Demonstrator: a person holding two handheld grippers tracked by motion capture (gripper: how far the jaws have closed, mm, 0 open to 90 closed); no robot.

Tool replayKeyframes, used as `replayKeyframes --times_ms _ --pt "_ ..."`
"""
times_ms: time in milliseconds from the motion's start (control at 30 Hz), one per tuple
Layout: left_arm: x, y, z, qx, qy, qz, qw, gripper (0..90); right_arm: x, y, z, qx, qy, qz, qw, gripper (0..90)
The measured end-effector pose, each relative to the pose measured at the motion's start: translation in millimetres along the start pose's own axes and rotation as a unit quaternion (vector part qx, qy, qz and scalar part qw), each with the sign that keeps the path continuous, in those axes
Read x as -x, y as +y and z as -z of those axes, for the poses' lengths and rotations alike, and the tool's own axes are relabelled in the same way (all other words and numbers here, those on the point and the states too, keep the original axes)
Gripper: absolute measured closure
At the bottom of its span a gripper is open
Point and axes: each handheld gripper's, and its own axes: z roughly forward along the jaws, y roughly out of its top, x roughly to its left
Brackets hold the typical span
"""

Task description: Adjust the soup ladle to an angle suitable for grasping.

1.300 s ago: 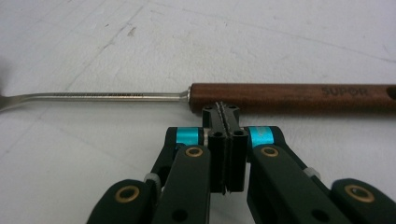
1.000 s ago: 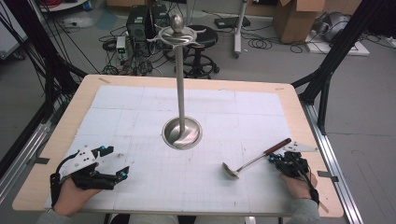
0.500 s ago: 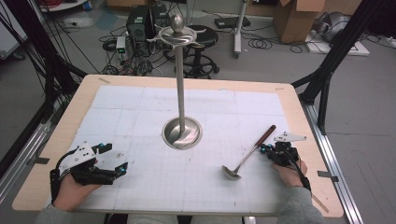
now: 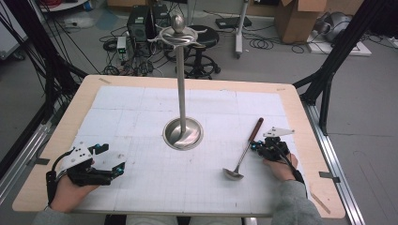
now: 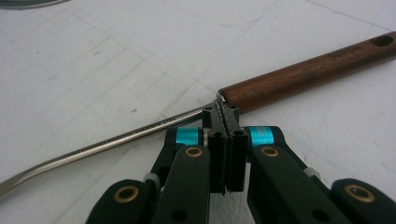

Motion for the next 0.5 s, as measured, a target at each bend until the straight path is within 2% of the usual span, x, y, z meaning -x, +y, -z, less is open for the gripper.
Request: replayKeyframes --times_ms 333,500 --pt "-4.9 -3.5 8.1 -0.004 0.019 0.005 0.9998 5.4 -6.0 19.7 -22.1 -0.004 0.031 0.022 0.9993 90.0" --pt "-5.7 -6.2 15.7 -0.004 0.031 0.009 0.9995 5.4 -14.1 31.4 -35.8 -0.004 0.048 0.039 0.9981 90.0"
